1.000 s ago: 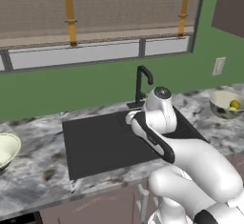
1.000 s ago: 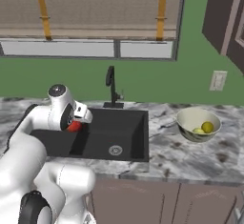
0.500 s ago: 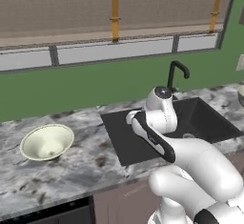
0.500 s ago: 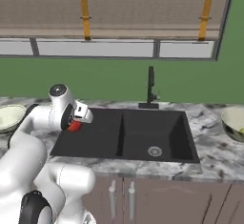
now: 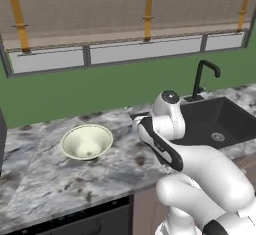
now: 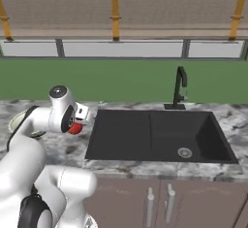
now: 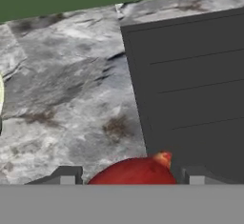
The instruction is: Pick the lemons from the cabinet and place them in one bowl. Pick the onion from the sink and place it in the other bowl.
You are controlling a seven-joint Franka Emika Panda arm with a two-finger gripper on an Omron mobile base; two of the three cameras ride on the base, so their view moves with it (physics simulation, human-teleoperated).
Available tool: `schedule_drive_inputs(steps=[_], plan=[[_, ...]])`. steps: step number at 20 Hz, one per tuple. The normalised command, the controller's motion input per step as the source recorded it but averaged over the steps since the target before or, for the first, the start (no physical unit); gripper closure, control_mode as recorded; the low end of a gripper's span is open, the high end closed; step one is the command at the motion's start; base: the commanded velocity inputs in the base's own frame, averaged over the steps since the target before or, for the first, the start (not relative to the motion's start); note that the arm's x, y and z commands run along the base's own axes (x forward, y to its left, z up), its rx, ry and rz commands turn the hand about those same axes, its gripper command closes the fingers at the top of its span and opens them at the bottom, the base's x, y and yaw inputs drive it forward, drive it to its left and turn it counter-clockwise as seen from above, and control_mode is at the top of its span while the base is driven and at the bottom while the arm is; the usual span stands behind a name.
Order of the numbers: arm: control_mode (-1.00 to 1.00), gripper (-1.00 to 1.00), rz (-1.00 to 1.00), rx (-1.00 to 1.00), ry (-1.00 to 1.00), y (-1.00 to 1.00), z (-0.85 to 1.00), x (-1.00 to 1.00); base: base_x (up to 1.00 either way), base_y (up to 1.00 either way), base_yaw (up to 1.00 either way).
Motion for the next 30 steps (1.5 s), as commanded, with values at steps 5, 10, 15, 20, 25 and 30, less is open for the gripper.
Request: schedule_drive_inputs(steps=[5, 10, 15, 20, 25, 30], plan=[[1.00, 1.00, 0.00, 0.00, 0.00, 0.00, 0.00, 0.00, 0.05, 1.00, -0.03], [-1.00, 1.00, 0.00, 0.00, 0.00, 0.03, 0.00, 0.00, 0.03, 0.42, -0.01], [-1.00, 1.00, 0.00, 0.00, 0.00, 0.11, 0.00, 0.27, 0.00, 0.00, 0.00], [-1.00, 1.00, 0.00, 0.00, 0.00, 0.43, -0.01, 0.59, 0.00, 0.00, 0.00], [-1.00, 1.00, 0.00, -0.01, 0.02, 0.36, -0.14, 0.75, 0.00, 0.00, 0.00], [-1.00, 1.00, -0.04, -0.01, 0.08, 0.13, -0.35, 0.24, 0.00, 0.00, 0.00]])
